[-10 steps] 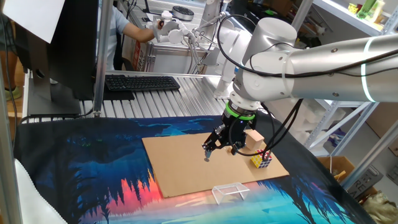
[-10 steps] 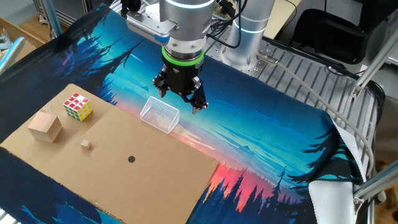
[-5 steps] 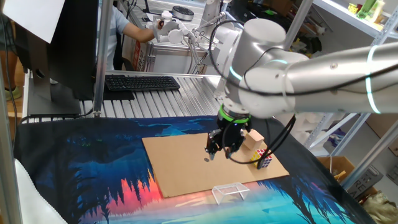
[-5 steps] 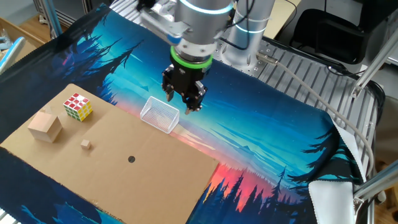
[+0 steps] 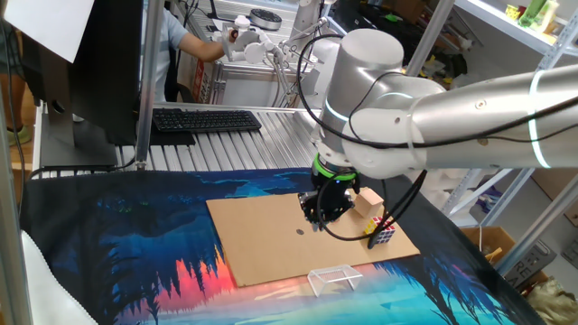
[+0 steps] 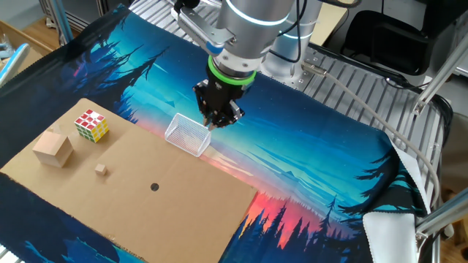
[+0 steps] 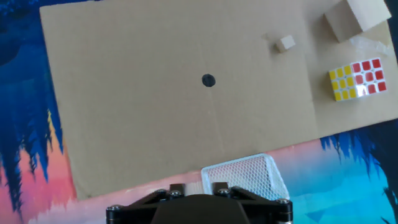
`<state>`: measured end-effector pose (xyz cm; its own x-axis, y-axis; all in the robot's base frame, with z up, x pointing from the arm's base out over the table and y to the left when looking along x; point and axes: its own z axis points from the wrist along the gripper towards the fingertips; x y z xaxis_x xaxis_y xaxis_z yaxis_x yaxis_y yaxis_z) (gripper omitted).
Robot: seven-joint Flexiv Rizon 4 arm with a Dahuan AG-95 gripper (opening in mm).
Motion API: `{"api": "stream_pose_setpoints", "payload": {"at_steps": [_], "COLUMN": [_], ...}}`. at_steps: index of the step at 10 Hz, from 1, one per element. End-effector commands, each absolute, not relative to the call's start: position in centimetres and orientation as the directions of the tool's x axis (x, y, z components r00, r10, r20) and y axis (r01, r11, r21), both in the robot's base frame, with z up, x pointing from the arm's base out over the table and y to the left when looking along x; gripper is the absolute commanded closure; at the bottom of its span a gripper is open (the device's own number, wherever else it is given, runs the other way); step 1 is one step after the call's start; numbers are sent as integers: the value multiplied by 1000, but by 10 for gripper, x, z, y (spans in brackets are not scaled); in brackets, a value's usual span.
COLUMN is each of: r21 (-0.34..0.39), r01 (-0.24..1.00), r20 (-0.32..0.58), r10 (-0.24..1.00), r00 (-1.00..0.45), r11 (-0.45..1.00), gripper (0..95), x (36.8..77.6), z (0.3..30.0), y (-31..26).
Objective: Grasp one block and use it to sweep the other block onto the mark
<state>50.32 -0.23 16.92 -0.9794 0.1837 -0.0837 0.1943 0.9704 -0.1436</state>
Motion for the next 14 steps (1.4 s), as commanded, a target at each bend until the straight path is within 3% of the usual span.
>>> {"api": "stream_pose_setpoints", "payload": {"at_steps": [1,7,14], "r21": [-133,-78,-98], "r01": [208,374,498], "r20": [-82,-60,-8], "r10": [199,371,500], "r00": [-977,-927,-866], "r11": [969,924,862], "gripper": [950,950,950], "x": [508,543,586], "z": [169,172,177], "y": [-7,-49,-94]}}
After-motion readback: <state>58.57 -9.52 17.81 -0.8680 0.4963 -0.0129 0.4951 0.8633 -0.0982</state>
